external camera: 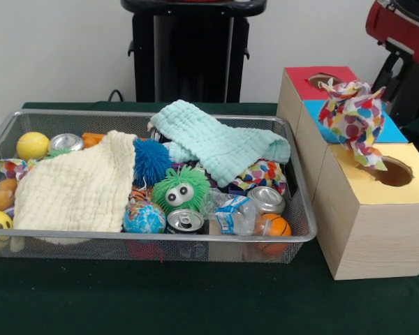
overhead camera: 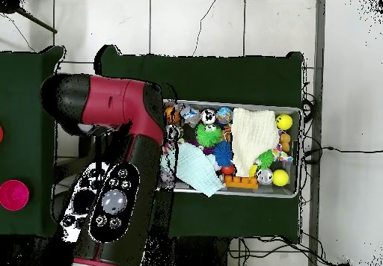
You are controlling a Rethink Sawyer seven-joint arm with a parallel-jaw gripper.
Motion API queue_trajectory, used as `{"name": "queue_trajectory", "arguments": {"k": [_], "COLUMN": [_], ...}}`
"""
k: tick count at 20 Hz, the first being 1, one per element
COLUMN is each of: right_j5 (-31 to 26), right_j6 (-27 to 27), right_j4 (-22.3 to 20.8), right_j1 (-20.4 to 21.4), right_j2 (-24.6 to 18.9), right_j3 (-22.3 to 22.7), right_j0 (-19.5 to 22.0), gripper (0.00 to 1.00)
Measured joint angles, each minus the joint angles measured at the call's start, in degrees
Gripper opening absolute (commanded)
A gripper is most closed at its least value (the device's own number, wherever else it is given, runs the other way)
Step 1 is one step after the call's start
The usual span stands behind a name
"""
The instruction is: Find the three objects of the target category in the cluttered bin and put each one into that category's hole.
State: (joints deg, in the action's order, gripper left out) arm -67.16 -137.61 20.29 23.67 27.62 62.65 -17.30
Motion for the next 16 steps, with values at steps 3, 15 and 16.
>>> {"name": "queue_trajectory", "arguments": {"k": [3, 15, 16], "right_j5": [0.0, -3.34, -3.8], "right_j6": [0.0, -2.59, -3.04], "right_j4": [0.42, 3.37, 3.57], "right_j1": [-0.49, -3.51, -3.77], "right_j2": [0.0, -0.01, 0.0], "right_j3": [-1.2, -7.03, -7.59], "right_j0": [-0.02, -0.7, -0.76], "gripper": [0.0, 0.0, 0.0]}}
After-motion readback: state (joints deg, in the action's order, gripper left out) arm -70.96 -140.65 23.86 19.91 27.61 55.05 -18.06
